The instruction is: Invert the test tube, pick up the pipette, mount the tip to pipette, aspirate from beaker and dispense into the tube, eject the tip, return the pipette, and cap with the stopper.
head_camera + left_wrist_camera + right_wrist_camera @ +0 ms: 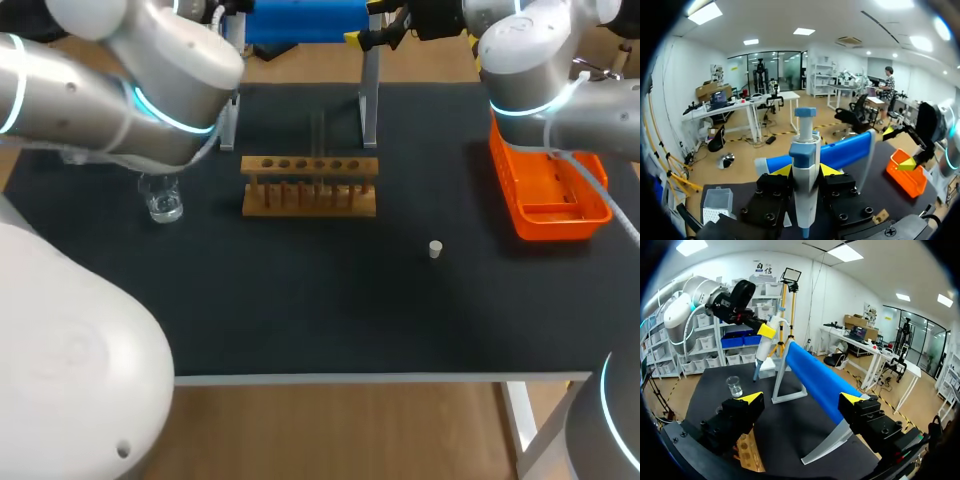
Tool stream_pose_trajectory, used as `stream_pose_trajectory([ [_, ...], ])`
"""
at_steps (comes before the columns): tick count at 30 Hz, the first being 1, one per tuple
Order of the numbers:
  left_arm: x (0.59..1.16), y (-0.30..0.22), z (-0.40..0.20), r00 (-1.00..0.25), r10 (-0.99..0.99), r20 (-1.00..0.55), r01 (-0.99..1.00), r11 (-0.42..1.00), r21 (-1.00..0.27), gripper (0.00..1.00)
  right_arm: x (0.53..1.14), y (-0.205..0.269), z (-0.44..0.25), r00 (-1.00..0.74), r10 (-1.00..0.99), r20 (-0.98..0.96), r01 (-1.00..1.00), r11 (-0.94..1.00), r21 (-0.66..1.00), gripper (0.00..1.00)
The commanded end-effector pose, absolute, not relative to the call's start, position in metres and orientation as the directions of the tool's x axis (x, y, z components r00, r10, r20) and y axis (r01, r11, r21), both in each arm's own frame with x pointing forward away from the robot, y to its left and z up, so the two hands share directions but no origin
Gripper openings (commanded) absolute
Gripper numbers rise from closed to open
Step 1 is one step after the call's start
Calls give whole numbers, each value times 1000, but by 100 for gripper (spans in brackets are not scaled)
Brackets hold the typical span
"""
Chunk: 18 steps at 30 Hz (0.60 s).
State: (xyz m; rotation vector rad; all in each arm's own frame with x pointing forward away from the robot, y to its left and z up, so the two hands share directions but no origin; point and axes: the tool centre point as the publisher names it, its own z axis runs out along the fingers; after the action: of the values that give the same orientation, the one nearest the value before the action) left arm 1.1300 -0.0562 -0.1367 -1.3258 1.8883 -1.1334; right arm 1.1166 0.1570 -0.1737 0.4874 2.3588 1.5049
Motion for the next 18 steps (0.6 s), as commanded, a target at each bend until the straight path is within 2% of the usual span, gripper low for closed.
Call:
stream_pose_trajectory([
  [1,1136,-64,-140,-257,-966,-32,-501,162,-850,0,1117,156,-173,-899,433,-67,123,397,909,100],
  [18,1153,-64,-161,-229,-973,-30,-546,154,-824,0,1117,156,-173,-899,433,-67,123,397,909,100],
])
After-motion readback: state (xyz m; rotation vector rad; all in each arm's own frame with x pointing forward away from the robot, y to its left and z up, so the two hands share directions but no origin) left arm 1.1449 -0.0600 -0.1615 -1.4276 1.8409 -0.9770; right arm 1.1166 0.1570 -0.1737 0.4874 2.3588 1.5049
